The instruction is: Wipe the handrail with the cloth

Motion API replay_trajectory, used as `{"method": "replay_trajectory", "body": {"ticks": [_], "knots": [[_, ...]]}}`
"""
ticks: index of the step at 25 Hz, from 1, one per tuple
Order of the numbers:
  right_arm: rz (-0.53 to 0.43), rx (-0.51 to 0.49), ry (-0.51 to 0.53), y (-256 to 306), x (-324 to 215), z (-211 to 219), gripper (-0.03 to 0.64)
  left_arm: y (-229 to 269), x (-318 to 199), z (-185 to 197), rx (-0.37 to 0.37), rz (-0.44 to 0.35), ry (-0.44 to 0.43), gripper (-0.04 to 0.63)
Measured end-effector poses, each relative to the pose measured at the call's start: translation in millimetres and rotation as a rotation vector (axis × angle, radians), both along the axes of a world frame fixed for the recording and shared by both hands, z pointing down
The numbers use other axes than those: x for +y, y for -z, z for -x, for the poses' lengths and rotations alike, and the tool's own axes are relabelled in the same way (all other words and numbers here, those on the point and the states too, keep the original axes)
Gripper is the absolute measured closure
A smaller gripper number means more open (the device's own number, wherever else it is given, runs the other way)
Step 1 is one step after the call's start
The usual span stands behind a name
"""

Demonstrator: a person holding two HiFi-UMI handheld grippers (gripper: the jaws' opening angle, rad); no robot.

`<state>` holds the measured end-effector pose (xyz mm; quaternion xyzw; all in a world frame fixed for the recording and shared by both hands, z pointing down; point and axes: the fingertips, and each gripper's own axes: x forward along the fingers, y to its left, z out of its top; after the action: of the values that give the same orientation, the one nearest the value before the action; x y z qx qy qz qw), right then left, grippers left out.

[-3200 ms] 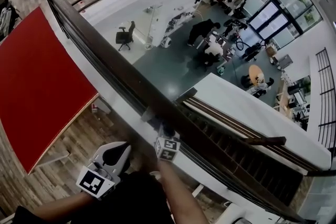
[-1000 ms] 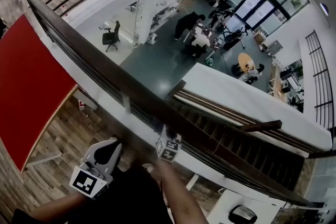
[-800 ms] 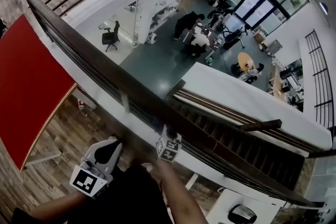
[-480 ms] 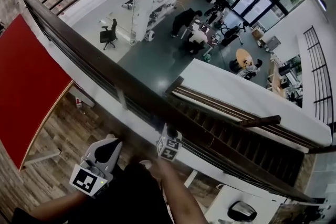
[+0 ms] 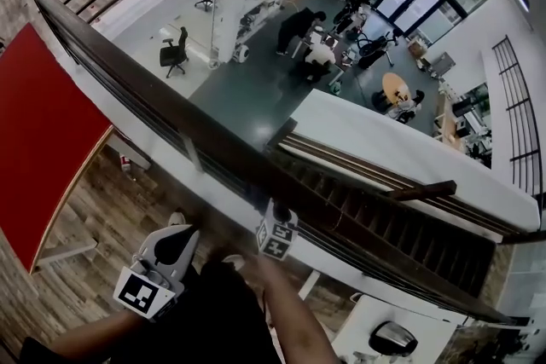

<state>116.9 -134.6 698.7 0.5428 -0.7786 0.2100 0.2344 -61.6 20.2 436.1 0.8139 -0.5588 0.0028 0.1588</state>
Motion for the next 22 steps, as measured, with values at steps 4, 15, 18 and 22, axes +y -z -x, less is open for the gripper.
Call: {"method": "replay_trajectory", "body": {"ticks": [4, 15, 18, 22], "knots": [[-0.002, -0.012, -0.010, 2, 2, -9, 0.525, 5, -2, -10, 0.020, 0.014, -0.016, 0.596], [0.002, -0.011, -0.029, -6, 13, -35, 0.525, 3, 0, -32, 0.005, 0.000, -0.058, 0.595], [-0.001, -0.016, -0.038, -5, 13, -43, 0.525, 1, 0, -37, 0.001, 0.008, -0.061, 0.595], [-0.011, -0.018, -0.045, 1, 12, -48, 0.525, 2, 0, -45, 0.002, 0.007, -0.080, 0.595]]}}
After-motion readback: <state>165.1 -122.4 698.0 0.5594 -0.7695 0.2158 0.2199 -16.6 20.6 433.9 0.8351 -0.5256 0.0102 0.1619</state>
